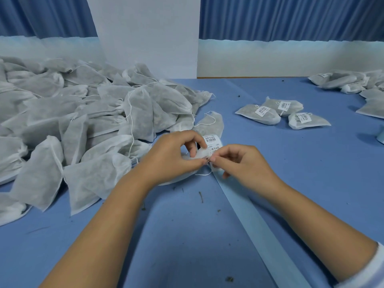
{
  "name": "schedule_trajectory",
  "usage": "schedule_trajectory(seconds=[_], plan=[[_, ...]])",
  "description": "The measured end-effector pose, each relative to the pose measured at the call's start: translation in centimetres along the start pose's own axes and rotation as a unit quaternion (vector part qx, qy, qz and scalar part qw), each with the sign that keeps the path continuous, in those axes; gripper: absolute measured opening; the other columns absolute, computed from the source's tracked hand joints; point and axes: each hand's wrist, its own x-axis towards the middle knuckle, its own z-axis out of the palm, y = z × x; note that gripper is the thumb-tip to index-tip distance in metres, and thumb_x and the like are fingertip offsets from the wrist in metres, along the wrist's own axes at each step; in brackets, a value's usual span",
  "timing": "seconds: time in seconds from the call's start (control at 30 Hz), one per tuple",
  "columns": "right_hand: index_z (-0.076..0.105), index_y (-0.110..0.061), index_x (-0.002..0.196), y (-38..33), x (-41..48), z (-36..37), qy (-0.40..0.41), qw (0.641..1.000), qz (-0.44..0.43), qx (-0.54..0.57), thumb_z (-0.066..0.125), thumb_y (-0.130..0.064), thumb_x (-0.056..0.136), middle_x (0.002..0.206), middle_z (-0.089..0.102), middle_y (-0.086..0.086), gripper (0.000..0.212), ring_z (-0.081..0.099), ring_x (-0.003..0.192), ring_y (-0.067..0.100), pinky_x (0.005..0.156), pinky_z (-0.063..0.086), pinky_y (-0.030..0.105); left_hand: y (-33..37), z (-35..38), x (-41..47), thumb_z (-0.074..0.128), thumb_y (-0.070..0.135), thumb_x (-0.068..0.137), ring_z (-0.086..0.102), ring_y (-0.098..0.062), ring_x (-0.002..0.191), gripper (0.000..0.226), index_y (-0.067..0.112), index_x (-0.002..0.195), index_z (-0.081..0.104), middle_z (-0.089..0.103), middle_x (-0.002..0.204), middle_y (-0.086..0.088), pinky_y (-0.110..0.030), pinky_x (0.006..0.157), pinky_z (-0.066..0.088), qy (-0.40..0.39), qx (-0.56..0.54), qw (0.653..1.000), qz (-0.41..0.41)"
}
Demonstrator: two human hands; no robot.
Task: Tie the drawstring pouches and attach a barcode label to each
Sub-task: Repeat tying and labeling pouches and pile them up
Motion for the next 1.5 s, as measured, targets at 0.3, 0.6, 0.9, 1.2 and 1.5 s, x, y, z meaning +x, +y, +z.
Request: schedule_trajectory(seconds=[0.3,0.6,0.9,1.2,1.5], plan=[[0.055,-0.013,0.080,-1.0,0.0,-0.5,-0.053,0.980,0.093,0.167,0.048,-0.003,0.094,0.084,0.074,0.008,0.019,0.064,0.073,0.014,0.053,0.047,0.020,0.6,-0.1,-0.2,0.061,0.021,0.072,0.054,-0.013,0.074,0.028,0.031,0.094,0.075,0.049,0.060,0.008,-0.022,0.078,0.045,-0.019,0.031,0.999,-0.008],[0.060,-0.013,0.092,-1.0,0.4,-1.3,-0.115,0.955,0.097,0.257,0.054,-0.008,0.083,0.060,0.040,-0.001,0.012,0.039,0.051,0.012,0.046,0.034,0.019,0.7,-0.3,-0.2,0.079,0.017,0.082,0.061,-0.006,0.083,0.016,0.010,0.071,0.070,0.067,0.084,-0.002,-0.018,0.085,0.044,-0.078,-0.053,0.995,-0.026],[0.073,-0.026,0.091,-0.5,-0.1,-0.4,-0.012,0.993,-0.094,0.070,0.059,-0.006,0.094,0.071,0.069,-0.007,0.025,0.050,0.061,0.016,0.054,0.040,0.017,1.6,0.2,-0.4,0.070,0.017,0.080,0.072,-0.019,0.100,0.018,0.016,0.095,0.080,0.077,0.100,-0.008,-0.025,0.088,0.056,-0.108,-0.381,0.914,-0.089],[0.074,-0.016,0.093,-0.1,-0.5,-0.3,0.015,0.947,-0.228,-0.226,0.061,-0.017,0.092,0.074,0.057,-0.022,0.013,0.052,0.067,0.003,0.065,0.036,0.010,0.9,-0.4,0.0,0.069,0.015,0.091,0.069,-0.001,0.089,0.015,0.022,0.100,0.079,0.076,0.092,0.017,-0.019,0.082,0.051,-0.034,-0.135,0.986,-0.091],[0.070,-0.036,0.092,-0.1,-0.3,-0.7,0.059,0.952,-0.243,-0.175,0.070,-0.024,0.087,0.101,0.058,-0.008,0.013,0.057,0.096,0.010,0.072,0.046,0.020,1.9,-1.0,-0.5,0.060,0.013,0.095,0.067,-0.013,0.067,0.027,0.024,0.078,0.078,0.074,0.078,0.000,-0.022,0.070,0.053,-0.187,-0.216,0.946,-0.155]])
